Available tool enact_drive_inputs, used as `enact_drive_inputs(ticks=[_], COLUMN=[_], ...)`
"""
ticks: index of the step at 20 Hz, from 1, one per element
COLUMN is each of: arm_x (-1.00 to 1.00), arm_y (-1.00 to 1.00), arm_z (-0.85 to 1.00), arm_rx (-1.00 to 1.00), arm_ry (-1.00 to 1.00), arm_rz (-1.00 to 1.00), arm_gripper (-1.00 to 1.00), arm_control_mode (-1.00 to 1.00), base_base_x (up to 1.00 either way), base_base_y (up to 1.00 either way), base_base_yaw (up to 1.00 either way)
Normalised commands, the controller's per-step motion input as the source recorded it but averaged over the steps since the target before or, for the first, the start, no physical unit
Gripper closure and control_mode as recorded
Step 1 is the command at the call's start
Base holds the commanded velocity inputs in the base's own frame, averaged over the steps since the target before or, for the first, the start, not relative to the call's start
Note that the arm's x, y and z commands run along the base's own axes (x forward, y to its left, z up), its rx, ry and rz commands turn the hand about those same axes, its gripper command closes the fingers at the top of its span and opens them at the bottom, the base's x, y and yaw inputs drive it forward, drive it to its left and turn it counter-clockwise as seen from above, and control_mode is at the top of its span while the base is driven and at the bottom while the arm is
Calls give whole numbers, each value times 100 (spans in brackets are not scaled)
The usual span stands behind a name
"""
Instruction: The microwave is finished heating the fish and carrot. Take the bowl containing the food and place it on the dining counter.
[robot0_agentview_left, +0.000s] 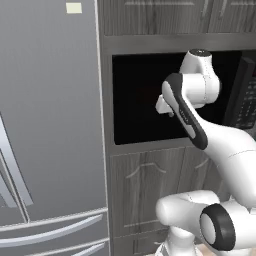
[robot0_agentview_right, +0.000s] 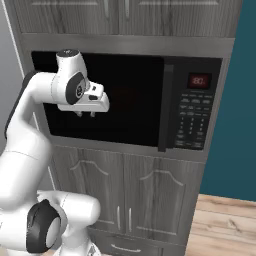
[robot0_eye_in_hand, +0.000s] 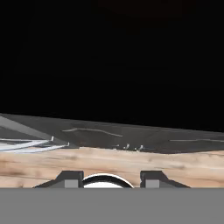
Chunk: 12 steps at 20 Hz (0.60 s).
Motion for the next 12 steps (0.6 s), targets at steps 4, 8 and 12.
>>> enact_drive_inputs(ticks=[4,8,12], arm_x=[-26,-77,-91], arm_y=[0,-2,-24], arm_z=[-3,-13,-2], arm_rx=[0,0,0], arm_ry=[0,-4,-24], arm_rz=[0,0,0], arm_gripper=[-100,-100,-100], arm_control_mode=[-100,-100,-100], base_base_x=[0,0,0], base_base_y=[0,0,0], base_base_yaw=[0,0,0])
